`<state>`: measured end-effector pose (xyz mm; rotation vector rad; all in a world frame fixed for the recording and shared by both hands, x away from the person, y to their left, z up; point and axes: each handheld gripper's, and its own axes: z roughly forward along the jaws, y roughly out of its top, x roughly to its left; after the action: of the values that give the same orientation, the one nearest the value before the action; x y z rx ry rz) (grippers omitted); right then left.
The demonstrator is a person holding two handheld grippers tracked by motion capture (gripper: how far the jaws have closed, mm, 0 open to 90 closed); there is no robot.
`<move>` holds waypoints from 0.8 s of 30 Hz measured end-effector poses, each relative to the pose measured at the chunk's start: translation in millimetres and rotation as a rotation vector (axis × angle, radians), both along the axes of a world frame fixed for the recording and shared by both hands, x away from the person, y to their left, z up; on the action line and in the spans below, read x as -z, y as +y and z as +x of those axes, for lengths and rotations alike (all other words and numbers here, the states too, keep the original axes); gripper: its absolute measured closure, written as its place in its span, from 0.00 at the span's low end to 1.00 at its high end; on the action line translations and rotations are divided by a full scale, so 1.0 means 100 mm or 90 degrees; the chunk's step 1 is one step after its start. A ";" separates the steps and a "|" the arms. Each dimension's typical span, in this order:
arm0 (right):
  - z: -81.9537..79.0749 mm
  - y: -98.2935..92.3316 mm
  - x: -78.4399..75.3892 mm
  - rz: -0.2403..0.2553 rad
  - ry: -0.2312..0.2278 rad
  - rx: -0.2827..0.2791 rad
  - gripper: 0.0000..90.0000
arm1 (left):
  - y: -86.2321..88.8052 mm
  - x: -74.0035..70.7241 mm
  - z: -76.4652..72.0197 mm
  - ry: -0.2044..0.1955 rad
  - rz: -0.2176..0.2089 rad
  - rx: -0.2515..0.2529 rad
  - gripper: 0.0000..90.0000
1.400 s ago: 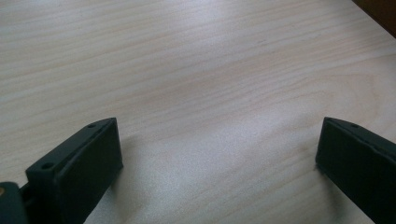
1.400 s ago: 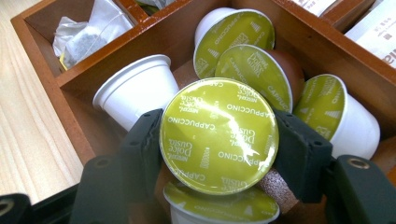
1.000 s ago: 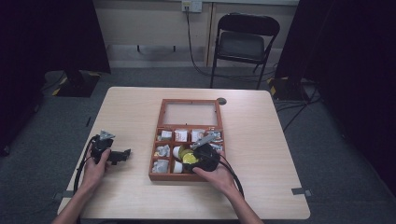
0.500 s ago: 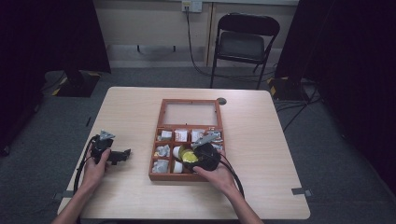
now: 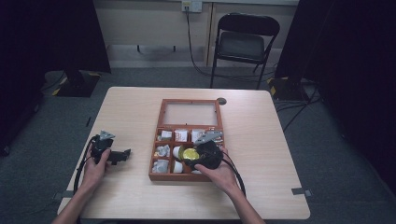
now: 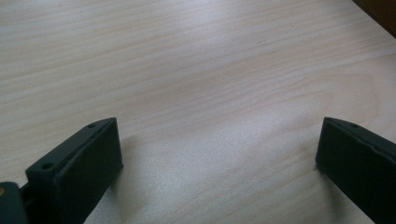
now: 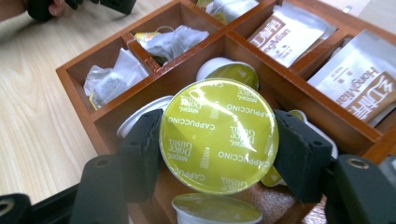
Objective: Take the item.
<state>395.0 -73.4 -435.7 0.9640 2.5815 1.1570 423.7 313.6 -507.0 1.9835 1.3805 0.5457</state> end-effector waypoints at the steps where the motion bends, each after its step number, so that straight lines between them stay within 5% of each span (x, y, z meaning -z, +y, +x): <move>1: 0.00 -0.02 -0.01 0.002 -0.002 0.001 0.42 | 0.00 0.00 0.00 0.000 0.000 0.000 0.00; 24: -0.01 -0.17 -0.23 0.045 -0.032 0.020 0.42 | 0.00 0.00 0.00 -0.002 -0.001 -0.001 0.00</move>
<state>393.8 -90.1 -412.6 0.9730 2.4930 1.2559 423.8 313.5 -507.2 1.9807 1.3799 0.5480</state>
